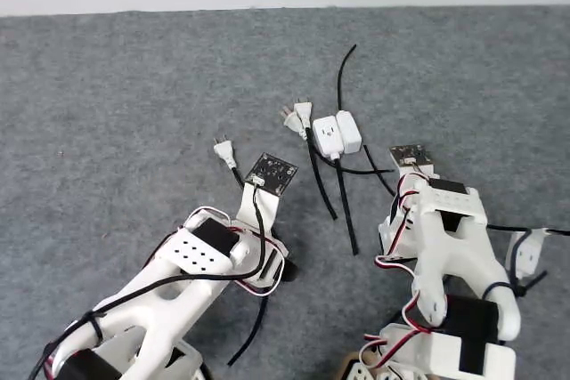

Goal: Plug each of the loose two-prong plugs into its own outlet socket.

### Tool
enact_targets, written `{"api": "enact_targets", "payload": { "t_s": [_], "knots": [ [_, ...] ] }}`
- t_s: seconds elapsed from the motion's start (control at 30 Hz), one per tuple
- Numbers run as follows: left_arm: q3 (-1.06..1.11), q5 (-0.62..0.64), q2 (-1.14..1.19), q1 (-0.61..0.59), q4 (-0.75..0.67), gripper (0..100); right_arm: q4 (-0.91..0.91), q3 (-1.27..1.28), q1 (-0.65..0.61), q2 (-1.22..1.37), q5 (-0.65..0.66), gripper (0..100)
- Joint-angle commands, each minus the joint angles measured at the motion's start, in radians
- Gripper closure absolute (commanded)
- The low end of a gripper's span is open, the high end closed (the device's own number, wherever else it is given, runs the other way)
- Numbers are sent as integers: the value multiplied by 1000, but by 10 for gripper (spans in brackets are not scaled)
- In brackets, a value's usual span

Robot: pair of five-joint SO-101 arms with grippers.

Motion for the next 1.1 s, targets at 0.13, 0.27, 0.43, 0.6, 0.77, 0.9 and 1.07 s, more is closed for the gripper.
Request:
{"api": "enact_targets", "payload": {
  "t_s": [0.13,0.27,0.43,0.6,0.77,0.9,1.07],
  "knots": [
    [-61,-8,-38,-68,34,699,-12,2,-13,-38,20,990],
    [-74,-11,-158,-161,66,699,-12,2,-13,-38,18,990],
    [10,-12,-370,-242,61,699,-12,2,-13,-38,17,990],
    [140,-8,-486,-371,0,699,-13,2,-18,-45,3,990],
    [160,-5,-433,-500,-44,699,13,-64,-143,-56,-55,990],
    [148,-5,-305,-506,-63,699,157,-222,-259,-97,-121,990],
    [122,-5,-163,-509,-137,699,219,-347,-501,-111,-195,990]
  ]
}}
